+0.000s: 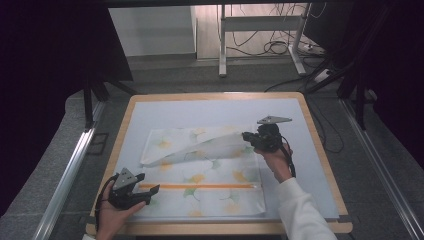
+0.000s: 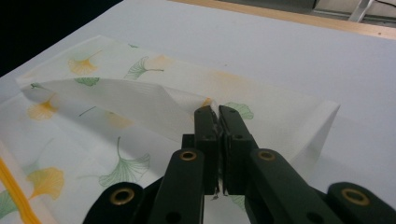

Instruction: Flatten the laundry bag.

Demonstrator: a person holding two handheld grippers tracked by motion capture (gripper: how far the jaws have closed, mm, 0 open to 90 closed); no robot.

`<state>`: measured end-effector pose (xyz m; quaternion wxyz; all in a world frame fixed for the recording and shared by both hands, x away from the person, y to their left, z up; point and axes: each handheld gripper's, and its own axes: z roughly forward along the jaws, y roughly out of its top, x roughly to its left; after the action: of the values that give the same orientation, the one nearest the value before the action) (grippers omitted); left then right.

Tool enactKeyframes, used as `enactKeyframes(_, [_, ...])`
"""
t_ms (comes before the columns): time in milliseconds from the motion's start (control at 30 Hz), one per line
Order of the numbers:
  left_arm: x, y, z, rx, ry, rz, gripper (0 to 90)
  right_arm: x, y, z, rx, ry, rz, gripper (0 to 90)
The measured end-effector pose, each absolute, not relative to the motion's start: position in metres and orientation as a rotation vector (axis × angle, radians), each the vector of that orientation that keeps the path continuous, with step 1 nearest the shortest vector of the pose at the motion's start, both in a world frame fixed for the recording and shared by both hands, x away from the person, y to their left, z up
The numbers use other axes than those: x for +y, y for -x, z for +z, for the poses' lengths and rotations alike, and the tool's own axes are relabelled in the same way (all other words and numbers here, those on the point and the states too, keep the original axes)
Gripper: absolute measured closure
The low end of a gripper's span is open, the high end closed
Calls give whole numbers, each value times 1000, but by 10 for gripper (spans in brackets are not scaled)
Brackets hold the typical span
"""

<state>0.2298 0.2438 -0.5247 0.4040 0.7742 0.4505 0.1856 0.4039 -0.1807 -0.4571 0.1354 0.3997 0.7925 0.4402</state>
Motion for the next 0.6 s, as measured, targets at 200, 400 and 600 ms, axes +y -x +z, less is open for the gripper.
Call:
enactKeyframes(200, [245, -230, -524, 1146, -1941, 471, 290, -184, -409, -458, 2281, -1164, 1277, 865])
enactKeyframes(400, [242, -230, -524, 1136, -1949, 475, 289, -185, -420, -465, 2268, -1191, 1259, 865])
enactKeyframes(600, [245, -229, -524, 1136, -1945, 478, 289, -185, -429, -468, 2248, -1204, 1258, 865])
